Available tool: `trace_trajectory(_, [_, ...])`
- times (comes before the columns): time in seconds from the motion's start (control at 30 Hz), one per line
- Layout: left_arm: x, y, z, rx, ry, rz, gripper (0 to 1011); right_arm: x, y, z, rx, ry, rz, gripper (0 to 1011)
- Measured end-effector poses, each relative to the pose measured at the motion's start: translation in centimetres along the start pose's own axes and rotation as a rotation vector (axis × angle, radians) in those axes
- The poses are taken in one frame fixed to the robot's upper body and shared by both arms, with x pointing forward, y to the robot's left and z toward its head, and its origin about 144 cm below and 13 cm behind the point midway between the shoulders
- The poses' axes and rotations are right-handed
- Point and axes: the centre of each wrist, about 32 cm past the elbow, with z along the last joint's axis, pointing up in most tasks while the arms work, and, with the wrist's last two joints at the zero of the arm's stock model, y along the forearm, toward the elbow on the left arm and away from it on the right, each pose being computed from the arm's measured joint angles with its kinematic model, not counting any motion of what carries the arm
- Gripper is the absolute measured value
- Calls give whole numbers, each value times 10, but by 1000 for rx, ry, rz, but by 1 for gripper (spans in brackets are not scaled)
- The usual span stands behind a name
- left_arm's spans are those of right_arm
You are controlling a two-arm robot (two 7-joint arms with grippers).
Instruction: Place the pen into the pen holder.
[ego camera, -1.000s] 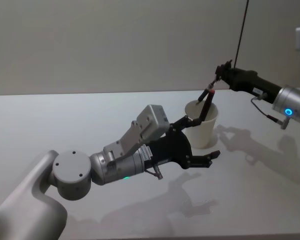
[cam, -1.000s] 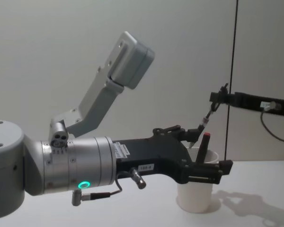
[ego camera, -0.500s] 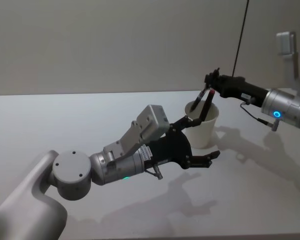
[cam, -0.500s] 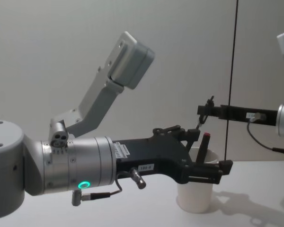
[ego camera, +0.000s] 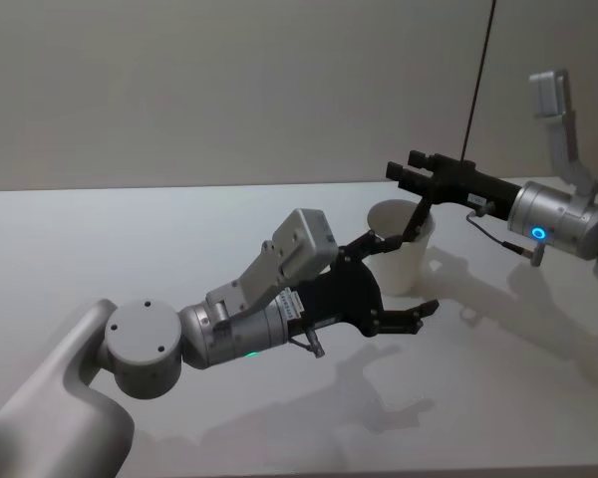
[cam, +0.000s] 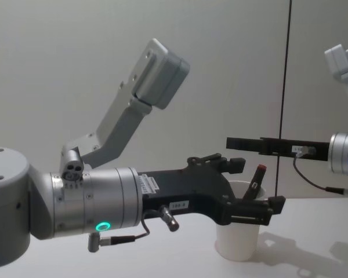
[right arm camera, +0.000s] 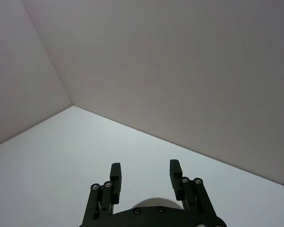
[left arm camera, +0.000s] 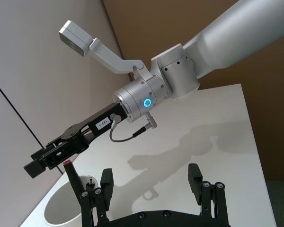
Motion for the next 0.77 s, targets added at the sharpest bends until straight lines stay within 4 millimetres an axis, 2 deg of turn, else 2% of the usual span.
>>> trace_trajectory(0.03, [0,0,0,0,0,0,1000,0,0,0,0,0,0,626])
trace_trajectory(0.1, [0,0,0,0,0,0,1000,0,0,0,-2,-1,0,665])
trace_trajectory(0.13, [0,0,0,0,0,0,1000,0,1,0,-2,-2,1,728])
trace_trajectory(0.33, [0,0,0,0,0,0,1000,-1,2,-1,-4,-3,1,869])
trace_trajectory(0.4, [0,0,0,0,0,0,1000,-1,2,-1,-4,-4,2,957])
trace_trajectory(0.5, [0,0,0,0,0,0,1000,-1,2,-1,-5,-5,2,1000])
trace_trajectory(0.77, [0,0,0,0,0,0,1000,-2,3,-2,-6,-6,2,1001])
